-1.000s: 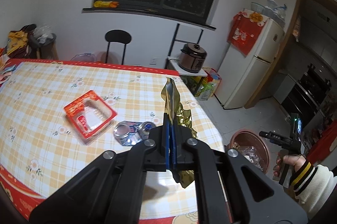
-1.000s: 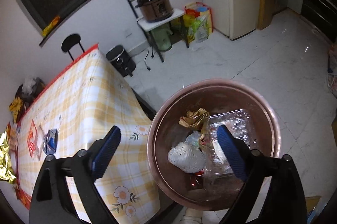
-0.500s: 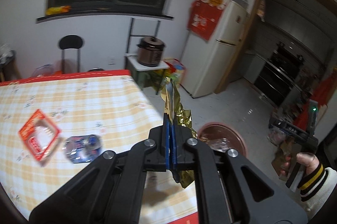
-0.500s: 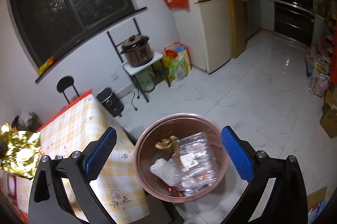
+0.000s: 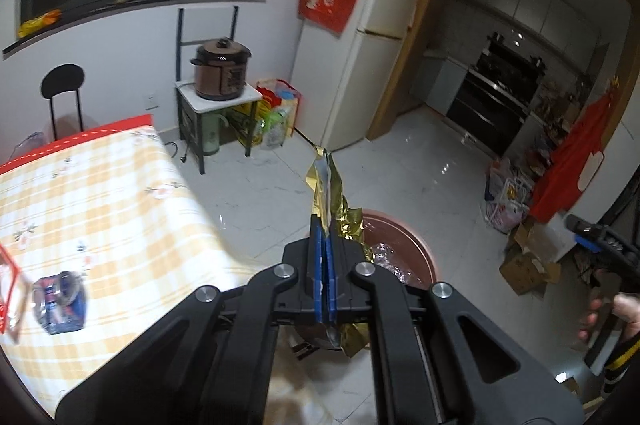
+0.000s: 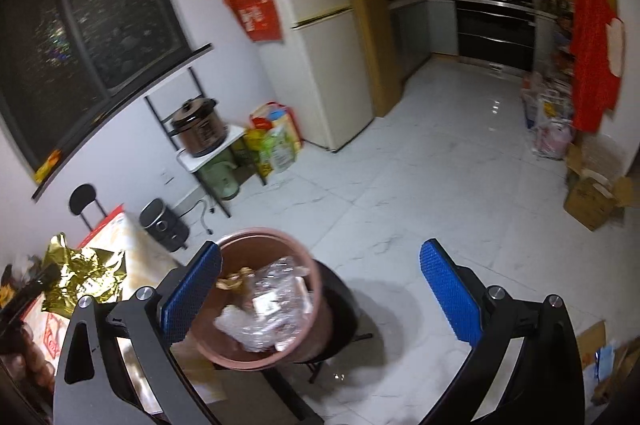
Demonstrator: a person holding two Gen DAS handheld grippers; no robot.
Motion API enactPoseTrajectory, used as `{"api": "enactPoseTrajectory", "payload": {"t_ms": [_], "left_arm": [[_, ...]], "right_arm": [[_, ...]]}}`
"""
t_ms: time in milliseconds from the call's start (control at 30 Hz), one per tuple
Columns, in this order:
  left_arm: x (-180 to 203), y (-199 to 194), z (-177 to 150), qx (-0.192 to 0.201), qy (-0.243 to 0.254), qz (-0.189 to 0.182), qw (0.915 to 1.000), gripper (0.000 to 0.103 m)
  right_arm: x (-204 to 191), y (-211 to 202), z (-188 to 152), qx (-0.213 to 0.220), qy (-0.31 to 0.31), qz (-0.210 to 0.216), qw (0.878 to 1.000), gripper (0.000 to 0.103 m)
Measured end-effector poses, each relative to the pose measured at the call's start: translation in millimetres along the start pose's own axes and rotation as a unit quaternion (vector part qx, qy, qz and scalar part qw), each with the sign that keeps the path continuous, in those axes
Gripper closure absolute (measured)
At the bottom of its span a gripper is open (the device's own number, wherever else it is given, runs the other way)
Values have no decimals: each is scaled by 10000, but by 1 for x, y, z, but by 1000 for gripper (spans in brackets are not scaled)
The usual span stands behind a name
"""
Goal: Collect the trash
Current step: 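Carry the gold foil wrapper over the bin and open the left gripper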
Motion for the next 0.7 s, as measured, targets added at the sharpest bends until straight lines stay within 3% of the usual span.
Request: {"api": "enactPoseTrajectory", "payload": {"t_ms": [400,500,533,567,700], "left_arm": [[43,87,9,-343,378,75,9987,95],[56,101,11,-394,527,8,9978,81],[61,106,13,-405,539,-117,9977,66],[65,109,14,-388,510,-269,9976,61],[68,103,26,-199,355,-434,9982,61]], "right_arm": [[72,-15,1,93,375,-515,9979,5],[79,-17,1,126,439,-559,9974,5],[81,-18,1,136,460,-570,9972,5],[83,-19,1,153,487,-577,9970,5],[82,-25,-1,198,541,-519,9970,5]]}}
Point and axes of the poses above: each gripper's, at about its wrist camera, not at the fingertips, and y roughly the way its jaws point, x to its right, z to its top, the point moved 8 cm from there along y, roughly the way its jaws point, and after that the axes turned 12 degrees about y, right-handed, at the moved point
